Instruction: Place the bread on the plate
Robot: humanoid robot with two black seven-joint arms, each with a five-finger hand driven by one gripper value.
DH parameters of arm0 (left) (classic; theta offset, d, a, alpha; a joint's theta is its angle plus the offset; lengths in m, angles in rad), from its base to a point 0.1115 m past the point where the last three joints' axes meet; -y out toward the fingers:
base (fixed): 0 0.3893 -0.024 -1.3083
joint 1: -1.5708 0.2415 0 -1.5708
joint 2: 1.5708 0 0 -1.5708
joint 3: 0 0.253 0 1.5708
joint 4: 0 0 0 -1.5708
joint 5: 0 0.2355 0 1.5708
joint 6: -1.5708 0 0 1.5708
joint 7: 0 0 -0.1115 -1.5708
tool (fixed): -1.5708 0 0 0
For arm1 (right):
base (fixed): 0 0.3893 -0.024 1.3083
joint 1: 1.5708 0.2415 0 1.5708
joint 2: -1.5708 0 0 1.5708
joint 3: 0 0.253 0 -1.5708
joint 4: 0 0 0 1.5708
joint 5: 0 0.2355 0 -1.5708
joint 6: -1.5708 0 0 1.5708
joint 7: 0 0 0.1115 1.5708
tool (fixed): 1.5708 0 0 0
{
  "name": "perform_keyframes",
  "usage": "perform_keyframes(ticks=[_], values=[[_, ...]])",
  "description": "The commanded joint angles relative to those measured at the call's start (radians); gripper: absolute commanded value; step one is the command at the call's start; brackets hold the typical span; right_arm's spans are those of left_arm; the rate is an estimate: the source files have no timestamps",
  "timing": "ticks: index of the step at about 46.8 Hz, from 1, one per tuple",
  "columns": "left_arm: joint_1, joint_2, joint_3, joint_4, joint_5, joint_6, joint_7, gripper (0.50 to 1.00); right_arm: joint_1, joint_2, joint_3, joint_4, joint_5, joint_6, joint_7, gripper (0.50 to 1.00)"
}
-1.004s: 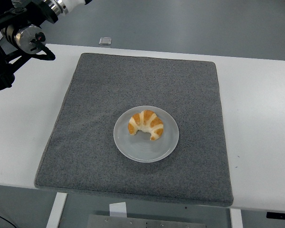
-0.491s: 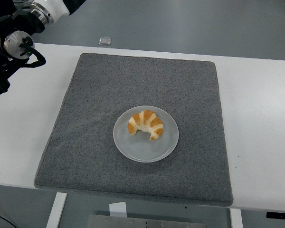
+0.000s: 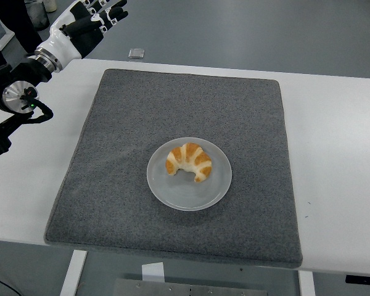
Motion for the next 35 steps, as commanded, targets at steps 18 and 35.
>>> perform_keyframes(ticks=[18,35], values=[[0.072,-0.064,0.005,0.08,0.017,-0.001,-0.027,0.994,0.0,0.0,0.0,0.0,0.0,0.0,0.0,0.952],[0.075,-0.064,0.003,0.079,0.017,-0.001,-0.027,0.994,0.0,0.0,0.0,0.0,0.0,-0.002,0.0,0.952]])
